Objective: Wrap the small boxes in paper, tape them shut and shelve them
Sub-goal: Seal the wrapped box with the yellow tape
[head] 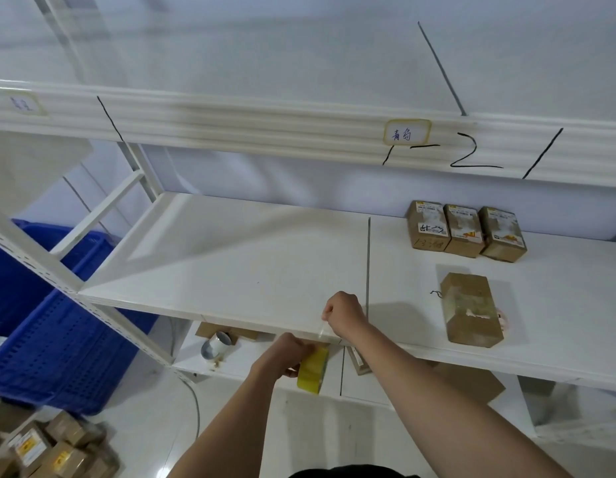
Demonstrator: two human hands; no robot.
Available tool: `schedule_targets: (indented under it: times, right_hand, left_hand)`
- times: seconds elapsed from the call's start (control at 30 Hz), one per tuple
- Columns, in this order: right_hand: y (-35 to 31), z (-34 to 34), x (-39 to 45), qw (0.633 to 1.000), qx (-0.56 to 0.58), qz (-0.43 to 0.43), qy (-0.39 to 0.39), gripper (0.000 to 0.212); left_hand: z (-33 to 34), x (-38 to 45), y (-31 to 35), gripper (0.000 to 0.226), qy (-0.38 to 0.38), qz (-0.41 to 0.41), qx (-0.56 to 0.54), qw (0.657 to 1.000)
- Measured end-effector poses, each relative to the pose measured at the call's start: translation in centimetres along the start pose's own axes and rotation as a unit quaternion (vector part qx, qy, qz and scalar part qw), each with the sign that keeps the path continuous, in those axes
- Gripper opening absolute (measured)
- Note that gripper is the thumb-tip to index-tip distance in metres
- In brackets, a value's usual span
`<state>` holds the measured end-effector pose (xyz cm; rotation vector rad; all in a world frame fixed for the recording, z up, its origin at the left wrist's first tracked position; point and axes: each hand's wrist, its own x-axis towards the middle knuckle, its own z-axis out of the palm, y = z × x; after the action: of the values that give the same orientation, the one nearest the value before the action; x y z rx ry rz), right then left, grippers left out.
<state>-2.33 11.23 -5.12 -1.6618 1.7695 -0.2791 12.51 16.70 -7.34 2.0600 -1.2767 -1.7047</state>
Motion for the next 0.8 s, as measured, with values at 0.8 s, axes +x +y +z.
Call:
schedule_targets:
  times: [0.8]
  right_hand:
    - [1.4, 1.5, 0.1, 0.998, -0.029, -0.038, 0.044, 0.034]
  left_hand:
    - [-0.3, 1.6, -0.9, 0.039, -0.011, -0.007, -0.001, 1.000]
